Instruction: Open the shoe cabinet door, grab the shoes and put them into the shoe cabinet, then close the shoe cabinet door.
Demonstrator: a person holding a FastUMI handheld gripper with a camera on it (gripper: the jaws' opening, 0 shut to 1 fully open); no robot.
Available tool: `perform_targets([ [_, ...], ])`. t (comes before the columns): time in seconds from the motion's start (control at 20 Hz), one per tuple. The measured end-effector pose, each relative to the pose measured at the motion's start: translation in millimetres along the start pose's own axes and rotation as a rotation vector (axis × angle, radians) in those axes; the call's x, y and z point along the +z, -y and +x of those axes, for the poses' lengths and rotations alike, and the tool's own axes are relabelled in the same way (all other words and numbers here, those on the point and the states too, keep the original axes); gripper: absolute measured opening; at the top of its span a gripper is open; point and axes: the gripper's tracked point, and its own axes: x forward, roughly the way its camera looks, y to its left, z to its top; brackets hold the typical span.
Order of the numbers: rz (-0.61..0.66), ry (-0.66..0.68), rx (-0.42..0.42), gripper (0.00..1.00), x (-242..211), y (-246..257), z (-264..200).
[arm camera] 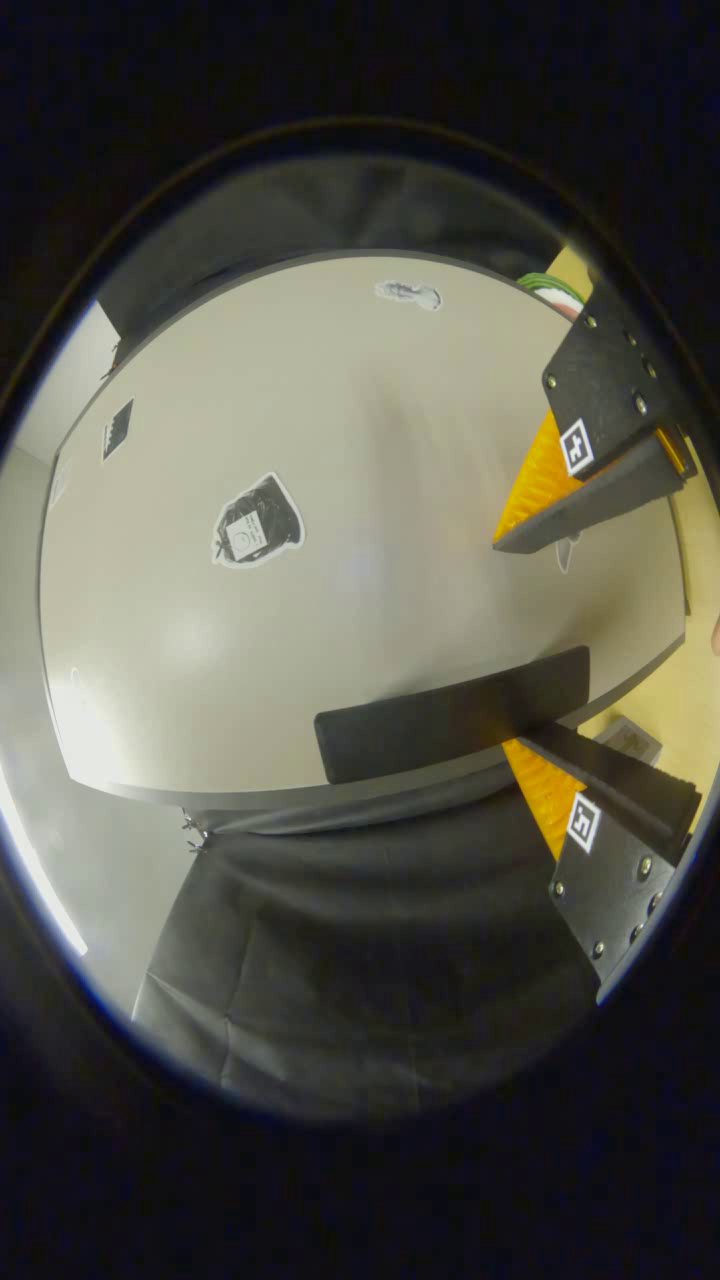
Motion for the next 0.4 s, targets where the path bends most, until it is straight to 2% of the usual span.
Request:
perform_targets([
  [0.15,0.002,-0.009,0.083,0.99,0,-12,-2],
  [0.4,-0.014,0.005,0.225,0.99,12,-27,-32],
])
